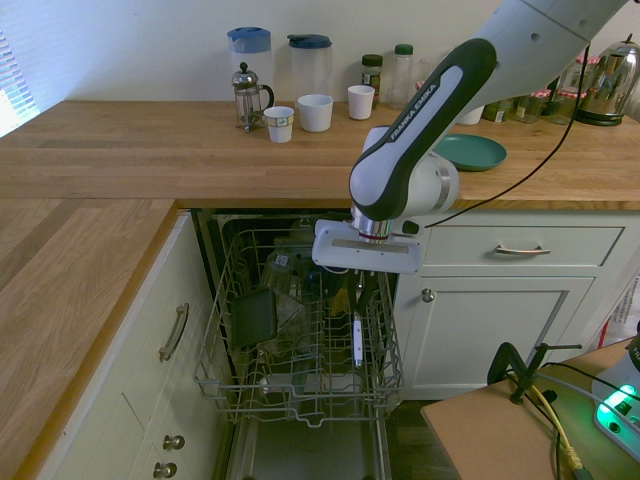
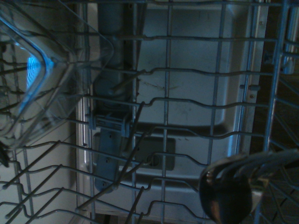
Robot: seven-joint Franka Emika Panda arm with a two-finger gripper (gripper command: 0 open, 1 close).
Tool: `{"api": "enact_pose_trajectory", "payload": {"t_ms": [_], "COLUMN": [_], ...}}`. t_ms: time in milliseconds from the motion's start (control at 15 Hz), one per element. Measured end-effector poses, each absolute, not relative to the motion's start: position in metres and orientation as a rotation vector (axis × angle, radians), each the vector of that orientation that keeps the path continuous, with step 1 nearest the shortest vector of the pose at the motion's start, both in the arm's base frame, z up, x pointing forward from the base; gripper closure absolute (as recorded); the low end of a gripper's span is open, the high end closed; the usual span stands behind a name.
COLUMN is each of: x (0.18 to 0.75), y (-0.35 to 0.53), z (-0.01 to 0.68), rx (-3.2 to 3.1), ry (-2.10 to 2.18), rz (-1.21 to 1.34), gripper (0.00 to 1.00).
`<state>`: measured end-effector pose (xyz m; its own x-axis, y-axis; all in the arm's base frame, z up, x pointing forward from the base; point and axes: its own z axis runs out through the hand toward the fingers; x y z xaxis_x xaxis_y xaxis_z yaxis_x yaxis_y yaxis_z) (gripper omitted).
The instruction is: Put the fork in the dishwasher
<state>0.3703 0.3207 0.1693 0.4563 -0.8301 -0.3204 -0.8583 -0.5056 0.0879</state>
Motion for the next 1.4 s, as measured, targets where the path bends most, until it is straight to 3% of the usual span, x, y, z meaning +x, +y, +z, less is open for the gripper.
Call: {"api": "enact_pose_trajectory", "payload": {"t_ms": [733, 800, 1400], "x": [0.399, 0.399, 0.401], "y": [0.325, 0.326, 0.329], "z": [0.107, 0.104, 0.105], "rx": [-2.575, -2.575, -2.581], "ry": [1.591, 1.593, 1.578], "rz": [0.594, 0.6, 0.592], "gripper": [1.0, 0.0, 0.0]}}
